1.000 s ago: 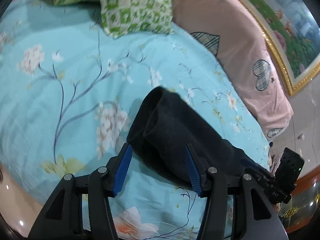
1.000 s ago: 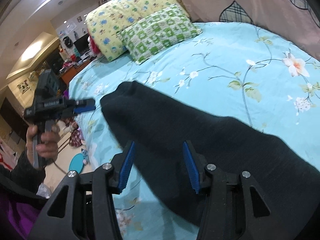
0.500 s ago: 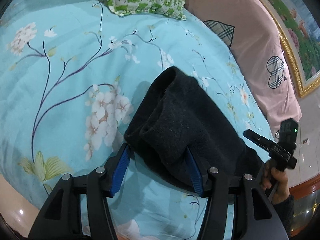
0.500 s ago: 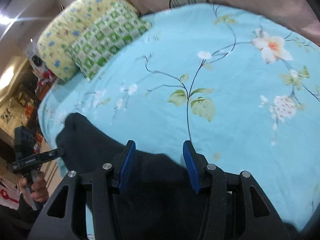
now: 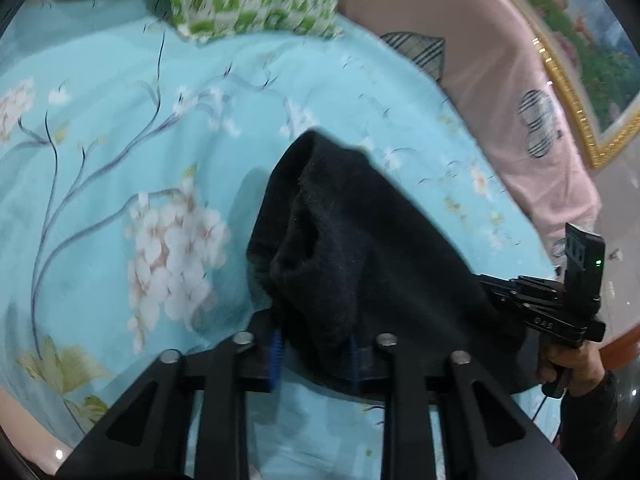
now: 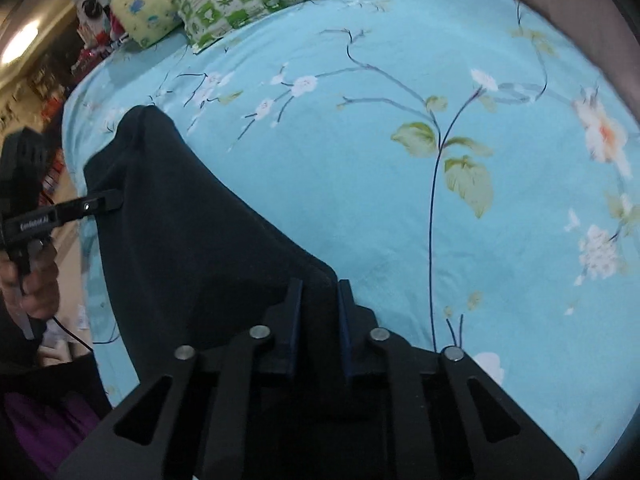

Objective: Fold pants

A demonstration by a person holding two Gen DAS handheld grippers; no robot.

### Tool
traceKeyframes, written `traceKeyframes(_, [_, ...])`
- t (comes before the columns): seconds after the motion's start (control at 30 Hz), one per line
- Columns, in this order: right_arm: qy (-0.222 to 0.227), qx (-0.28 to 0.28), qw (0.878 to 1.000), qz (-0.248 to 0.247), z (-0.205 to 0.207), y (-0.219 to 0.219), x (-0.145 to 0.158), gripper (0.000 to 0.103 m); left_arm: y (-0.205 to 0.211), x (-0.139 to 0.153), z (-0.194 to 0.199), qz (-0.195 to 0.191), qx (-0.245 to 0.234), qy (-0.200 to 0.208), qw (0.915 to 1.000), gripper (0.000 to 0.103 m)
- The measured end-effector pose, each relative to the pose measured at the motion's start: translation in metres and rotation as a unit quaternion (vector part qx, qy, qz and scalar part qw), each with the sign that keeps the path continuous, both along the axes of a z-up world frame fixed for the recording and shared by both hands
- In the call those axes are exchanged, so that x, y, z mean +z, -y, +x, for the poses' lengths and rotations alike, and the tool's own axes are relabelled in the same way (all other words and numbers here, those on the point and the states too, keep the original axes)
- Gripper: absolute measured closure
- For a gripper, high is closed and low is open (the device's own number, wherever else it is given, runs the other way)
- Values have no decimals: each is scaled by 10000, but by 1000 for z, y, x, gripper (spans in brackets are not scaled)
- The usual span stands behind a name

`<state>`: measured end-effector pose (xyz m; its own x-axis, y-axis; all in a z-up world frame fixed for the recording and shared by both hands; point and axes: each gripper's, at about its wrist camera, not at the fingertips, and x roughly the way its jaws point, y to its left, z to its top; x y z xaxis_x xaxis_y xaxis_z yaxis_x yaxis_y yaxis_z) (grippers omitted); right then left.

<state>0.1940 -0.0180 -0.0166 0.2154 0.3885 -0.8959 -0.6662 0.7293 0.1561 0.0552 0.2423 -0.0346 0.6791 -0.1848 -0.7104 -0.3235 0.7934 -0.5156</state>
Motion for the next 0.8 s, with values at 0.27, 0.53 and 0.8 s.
traceKeyframes(0.27, [982, -320, 9937, 437, -8, -20, 52, 90, -18, 61, -39, 632, 176, 838, 9943, 84])
traceKeyframes(0.53, [969, -342, 9936, 471, 5, -86, 19, 90, -68, 20, -37, 809, 463, 145, 9955, 83])
traceKeyframes(0.8, [780, -1094, 9845, 1128, -3, -64, 21, 68, -60, 34, -61, 1115, 559, 102, 9921, 71])
